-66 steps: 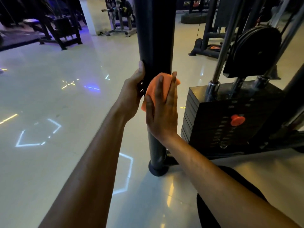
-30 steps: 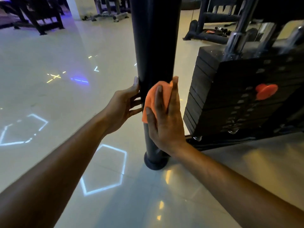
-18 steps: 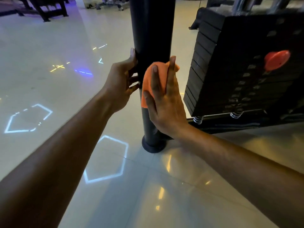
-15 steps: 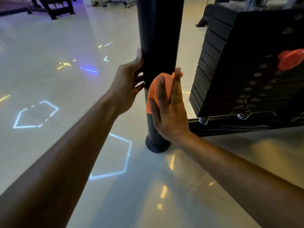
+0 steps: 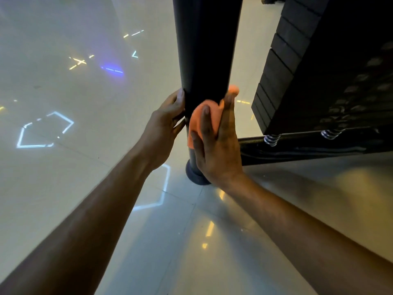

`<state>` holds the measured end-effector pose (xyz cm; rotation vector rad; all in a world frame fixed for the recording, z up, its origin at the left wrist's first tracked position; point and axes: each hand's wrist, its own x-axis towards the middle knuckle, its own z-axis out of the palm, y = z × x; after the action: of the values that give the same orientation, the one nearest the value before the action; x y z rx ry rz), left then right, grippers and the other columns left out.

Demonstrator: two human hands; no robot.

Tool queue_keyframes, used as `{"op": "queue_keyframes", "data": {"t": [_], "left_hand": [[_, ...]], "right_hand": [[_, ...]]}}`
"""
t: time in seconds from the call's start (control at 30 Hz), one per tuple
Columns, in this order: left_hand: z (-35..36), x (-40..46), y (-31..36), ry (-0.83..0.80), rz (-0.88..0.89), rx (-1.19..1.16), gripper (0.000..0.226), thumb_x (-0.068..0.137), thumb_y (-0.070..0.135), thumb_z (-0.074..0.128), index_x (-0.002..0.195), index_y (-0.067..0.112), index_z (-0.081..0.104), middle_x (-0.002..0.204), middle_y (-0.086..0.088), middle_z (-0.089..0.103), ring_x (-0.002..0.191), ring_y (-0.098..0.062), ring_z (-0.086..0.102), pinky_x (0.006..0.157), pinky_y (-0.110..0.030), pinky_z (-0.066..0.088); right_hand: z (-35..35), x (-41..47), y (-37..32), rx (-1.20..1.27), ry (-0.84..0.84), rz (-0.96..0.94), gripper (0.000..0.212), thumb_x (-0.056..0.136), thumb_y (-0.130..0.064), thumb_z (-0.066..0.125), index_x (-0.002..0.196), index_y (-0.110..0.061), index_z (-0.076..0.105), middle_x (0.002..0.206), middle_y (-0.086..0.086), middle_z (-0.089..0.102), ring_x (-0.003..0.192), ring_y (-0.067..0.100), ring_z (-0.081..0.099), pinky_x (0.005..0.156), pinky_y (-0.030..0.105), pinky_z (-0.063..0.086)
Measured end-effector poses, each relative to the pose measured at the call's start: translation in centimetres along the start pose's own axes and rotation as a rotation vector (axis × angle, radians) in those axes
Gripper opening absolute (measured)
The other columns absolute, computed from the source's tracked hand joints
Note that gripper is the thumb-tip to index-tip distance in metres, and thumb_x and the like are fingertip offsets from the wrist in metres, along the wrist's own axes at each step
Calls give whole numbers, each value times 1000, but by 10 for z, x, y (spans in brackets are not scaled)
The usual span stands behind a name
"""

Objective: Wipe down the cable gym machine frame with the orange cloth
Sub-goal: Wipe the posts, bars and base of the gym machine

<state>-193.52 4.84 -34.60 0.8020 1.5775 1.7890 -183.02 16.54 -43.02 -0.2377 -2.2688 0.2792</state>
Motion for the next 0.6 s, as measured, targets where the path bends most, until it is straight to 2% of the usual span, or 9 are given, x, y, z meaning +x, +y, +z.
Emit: {"op": "queue_keyframes", "data": {"t": [0.1, 0.17, 0.23, 0.3, 0.37, 0.4, 0.47, 0.53, 0.6], "left_hand": [[-1, -6, -14, 6, -40, 46, 44, 114, 46, 42, 152, 27, 55, 152, 8, 61, 145, -15, 53, 126, -48, 37], [0, -10, -21, 13, -52, 66, 44, 113, 47, 43, 149, 26, 58, 150, 6, 62, 143, -15, 54, 125, -49, 38], [0, -13, -24, 18, -62, 68, 41, 113, 46, 44, 142, 23, 61, 147, 3, 64, 140, -16, 56, 124, -48, 40], [-2, -12, -24, 22, -78, 59, 39, 112, 45, 46, 138, 21, 63, 147, 1, 63, 139, -17, 57, 123, -50, 41], [-3, -10, -23, 43, -99, 41, 41, 111, 46, 49, 144, 26, 63, 148, 5, 63, 140, -17, 57, 123, -49, 41], [-3, -10, -23, 53, -102, 32, 42, 110, 46, 49, 147, 29, 62, 148, 6, 64, 140, -17, 57, 123, -48, 41], [-1, -9, -25, 68, -88, 21, 42, 111, 46, 48, 148, 30, 61, 148, 7, 64, 141, -16, 56, 122, -45, 42], [2, -10, -26, 79, -81, 17, 39, 112, 46, 46, 145, 31, 62, 146, 10, 65, 141, -14, 56, 120, -41, 42], [6, -11, -28, 98, -70, 24, 36, 113, 46, 44, 142, 34, 62, 144, 13, 66, 140, -12, 56, 117, -37, 42]], "right_hand": [[8, -31, 9, -47, -114, 34, 105, 112, -42, 57, 163, -35, -34, 173, 23, -9, 163, 51, 3, 123, 66, 37], [7, -32, 5, -69, -128, 32, 106, 112, -41, 58, 163, -33, -34, 172, 24, -14, 163, 50, -1, 125, 67, 33], [4, -23, -3, -33, -89, 42, 104, 112, -39, 57, 164, -33, -33, 172, 27, -13, 163, 52, -2, 128, 66, 26], [-2, -6, -11, 35, -7, 85, 92, 114, -37, 54, 169, -26, -19, 173, 35, -5, 164, 53, 1, 129, 65, 23], [-4, 8, -15, 83, 60, 109, 79, 115, -35, 51, 169, -19, -5, 172, 40, 1, 163, 54, 5, 128, 64, 26], [-3, 8, -15, 68, 62, 108, 81, 116, -36, 50, 170, -22, -10, 172, 39, -1, 163, 54, 4, 129, 63, 26], [2, -7, -5, -6, -17, 61, 90, 116, -40, 47, 167, -33, -27, 171, 35, -6, 162, 55, 4, 130, 60, 26], [8, -37, 8, -34, -156, 74, 87, 114, -42, 48, 167, -32, -20, 172, 38, -5, 161, 56, 12, 127, 59, 35], [12, -66, 20, -23, -266, 108, 82, 113, -42, 49, 167, -27, -10, 176, 32, -5, 159, 51, 17, 119, 63, 45]]}}
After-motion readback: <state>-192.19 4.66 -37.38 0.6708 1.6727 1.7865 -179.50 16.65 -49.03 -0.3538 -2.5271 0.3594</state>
